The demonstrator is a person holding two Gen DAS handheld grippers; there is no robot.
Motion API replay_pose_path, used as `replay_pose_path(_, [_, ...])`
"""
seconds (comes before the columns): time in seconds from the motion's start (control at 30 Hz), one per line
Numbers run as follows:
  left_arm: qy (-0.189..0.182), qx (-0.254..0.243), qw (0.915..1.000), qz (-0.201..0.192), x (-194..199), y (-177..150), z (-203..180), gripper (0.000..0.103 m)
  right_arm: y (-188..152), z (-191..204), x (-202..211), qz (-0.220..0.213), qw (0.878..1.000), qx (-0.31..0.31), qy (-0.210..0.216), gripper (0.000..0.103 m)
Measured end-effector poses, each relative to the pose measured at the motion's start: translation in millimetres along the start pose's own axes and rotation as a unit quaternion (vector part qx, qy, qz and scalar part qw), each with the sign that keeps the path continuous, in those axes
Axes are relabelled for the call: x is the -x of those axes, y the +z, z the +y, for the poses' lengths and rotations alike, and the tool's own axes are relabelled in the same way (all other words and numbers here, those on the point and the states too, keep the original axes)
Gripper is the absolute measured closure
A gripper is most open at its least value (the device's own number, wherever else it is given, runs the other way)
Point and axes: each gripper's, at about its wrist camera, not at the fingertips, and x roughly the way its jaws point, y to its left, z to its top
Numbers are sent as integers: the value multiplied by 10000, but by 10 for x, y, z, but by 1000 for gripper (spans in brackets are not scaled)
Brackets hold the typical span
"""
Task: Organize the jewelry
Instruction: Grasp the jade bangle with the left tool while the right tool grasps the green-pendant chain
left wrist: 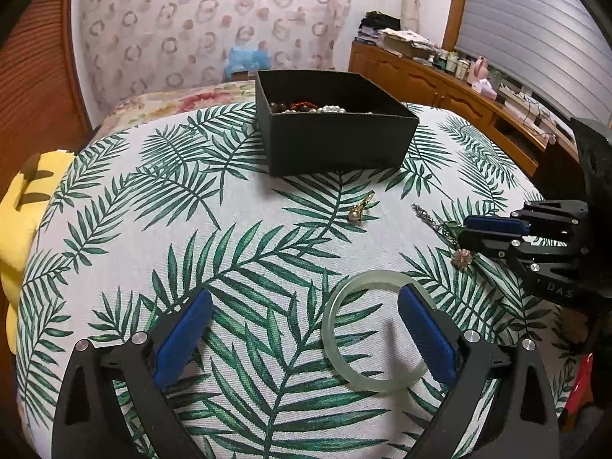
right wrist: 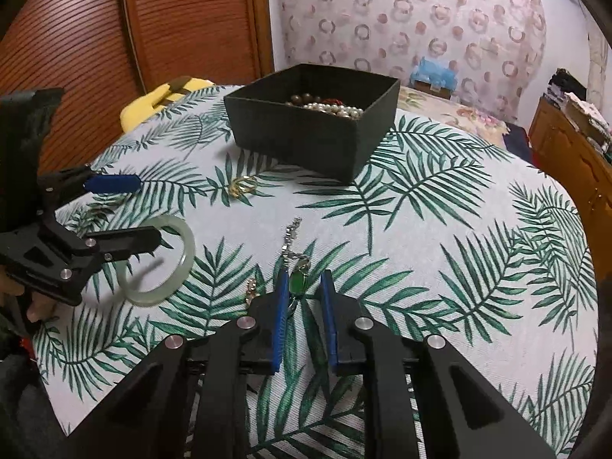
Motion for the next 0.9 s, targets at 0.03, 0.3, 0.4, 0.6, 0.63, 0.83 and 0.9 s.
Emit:
replay_pose_path(0.03, [-16, -4, 10000, 7, -5, -2, -7, 9, 4, -14, -1, 8, 10000, 1, -98, 86])
replay_pose_path(0.3, [-43, -350, 9993, 108, 29, -25, -174, 9, 2, -86, -27, -9, 10000, -49, 33, 86])
replay_pose_path(0.4, [-234, -342, 9988, 263, 31, -56, -229, 9, -4, -91, -25, -18, 10000, -66, 70, 86])
replay_pose_path(0.6, [-151, -538, 9976, 400, -19, -101, -338, 9, -3, -16, -32, -17, 9999, 83, -107, 86])
replay_pose_path(0.63, [-109, -588, 9973, 417, -26, -107, -361, 9, -3, -15, -33, -19, 9999, 86, -112, 86])
replay_pose_path(0.83, [12, -855, 9953, 447, -54, -131, -480, 9, -4, -11, -34, -19, 9999, 80, -106, 86])
replay_pose_path(0.9, [-26, -901, 9951, 402, -42, -128, -500, 19, -3, -8, -34, -21, 9999, 86, -113, 86])
